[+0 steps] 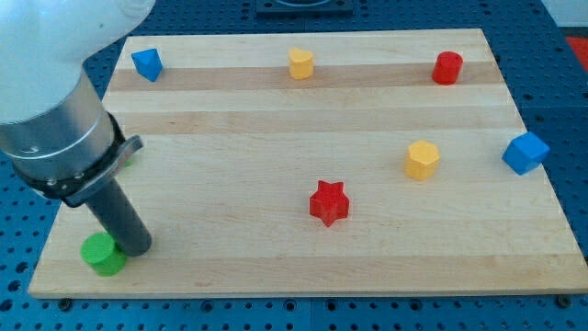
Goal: Point your arm to center right
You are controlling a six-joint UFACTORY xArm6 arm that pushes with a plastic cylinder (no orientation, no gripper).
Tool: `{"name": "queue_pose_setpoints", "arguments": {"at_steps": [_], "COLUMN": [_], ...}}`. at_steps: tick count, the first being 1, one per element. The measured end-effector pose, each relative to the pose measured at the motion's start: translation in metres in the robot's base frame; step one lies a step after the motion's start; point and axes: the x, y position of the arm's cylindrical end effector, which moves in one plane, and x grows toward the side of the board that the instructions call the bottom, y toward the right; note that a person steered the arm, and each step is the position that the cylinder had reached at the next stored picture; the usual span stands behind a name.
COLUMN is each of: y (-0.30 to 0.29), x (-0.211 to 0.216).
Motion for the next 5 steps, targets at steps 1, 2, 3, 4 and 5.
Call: {"name": "queue_pose_setpoints", "arguments": {"at_steps": [1, 2, 3, 4, 5], "y": [-0.017, -0.027, 0.012, 0.068, 0.075], "x": [0.0, 0.0, 0.0, -0.021, -0.027]}}
